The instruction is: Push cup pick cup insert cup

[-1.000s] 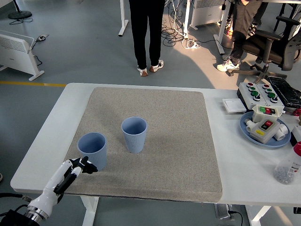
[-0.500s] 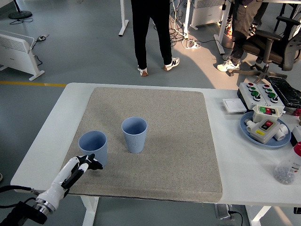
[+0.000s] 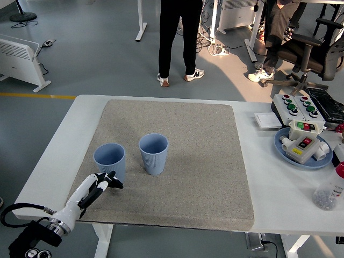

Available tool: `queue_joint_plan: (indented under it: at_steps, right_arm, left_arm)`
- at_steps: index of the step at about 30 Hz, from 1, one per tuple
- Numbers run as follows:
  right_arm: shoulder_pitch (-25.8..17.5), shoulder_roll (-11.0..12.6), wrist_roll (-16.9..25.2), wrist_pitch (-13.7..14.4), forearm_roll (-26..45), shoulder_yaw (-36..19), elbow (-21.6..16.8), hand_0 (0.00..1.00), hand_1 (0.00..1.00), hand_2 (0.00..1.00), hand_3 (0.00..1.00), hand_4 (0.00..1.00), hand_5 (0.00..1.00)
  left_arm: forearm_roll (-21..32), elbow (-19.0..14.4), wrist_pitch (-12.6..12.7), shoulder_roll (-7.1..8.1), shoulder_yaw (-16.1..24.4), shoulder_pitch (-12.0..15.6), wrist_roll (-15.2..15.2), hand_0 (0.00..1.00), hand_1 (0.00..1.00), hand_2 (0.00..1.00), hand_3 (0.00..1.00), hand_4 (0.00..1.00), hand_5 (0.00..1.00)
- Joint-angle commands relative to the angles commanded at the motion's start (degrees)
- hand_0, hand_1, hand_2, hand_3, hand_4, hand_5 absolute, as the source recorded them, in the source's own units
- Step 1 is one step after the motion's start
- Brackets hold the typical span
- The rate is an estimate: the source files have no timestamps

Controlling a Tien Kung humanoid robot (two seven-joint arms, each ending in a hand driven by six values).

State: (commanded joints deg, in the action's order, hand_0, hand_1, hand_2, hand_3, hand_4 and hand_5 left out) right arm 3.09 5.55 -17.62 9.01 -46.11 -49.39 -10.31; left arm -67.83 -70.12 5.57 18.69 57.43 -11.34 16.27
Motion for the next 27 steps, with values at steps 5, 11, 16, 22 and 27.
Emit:
queue_joint_plan:
  at_steps: [5,11,16,22,27]
  right_arm:
    - [-0.1,0.0,0.0,0.1,0.4,0.4,0.0,0.530,0.547,0.719,0.724,0.290,0.749]
    - [-0.3,0.0,-0.1,0.0,0.6,0.9,0.0,0.530,0.547,0.717,0.723,0.289,0.752]
    - [-0.5,0.0,-0.2,0.0,0.6,1.3,0.0,0.530,0.547,0.718,0.722,0.288,0.749]
    - [-0.8,0.0,-0.4,0.1,0.2,1.7,0.0,0.530,0.547,0.717,0.721,0.287,0.749]
    - [-1.0,0.0,-0.5,0.1,0.0,2.0,0.0,0.530,0.547,0.716,0.720,0.286,0.749]
  left_arm:
    - [2.2,1.8,1.2,-0.23,-1.4,-2.4,1.2,0.732,0.615,0.525,0.467,0.621,0.998]
    - [4.3,3.8,1.0,-0.82,-3.5,-4.8,1.5,0.737,0.622,0.528,0.468,0.621,0.998]
    - [5.9,5.7,0.9,-1.48,-5.8,-6.7,1.7,0.735,0.622,0.529,0.468,0.621,0.998]
    - [8.7,10.1,1.2,-2.56,-8.3,-10.3,2.8,0.734,0.622,0.528,0.467,0.620,0.998]
    - [9.7,13.6,1.6,-2.98,-8.8,-12.8,3.6,0.736,0.622,0.528,0.467,0.613,0.998]
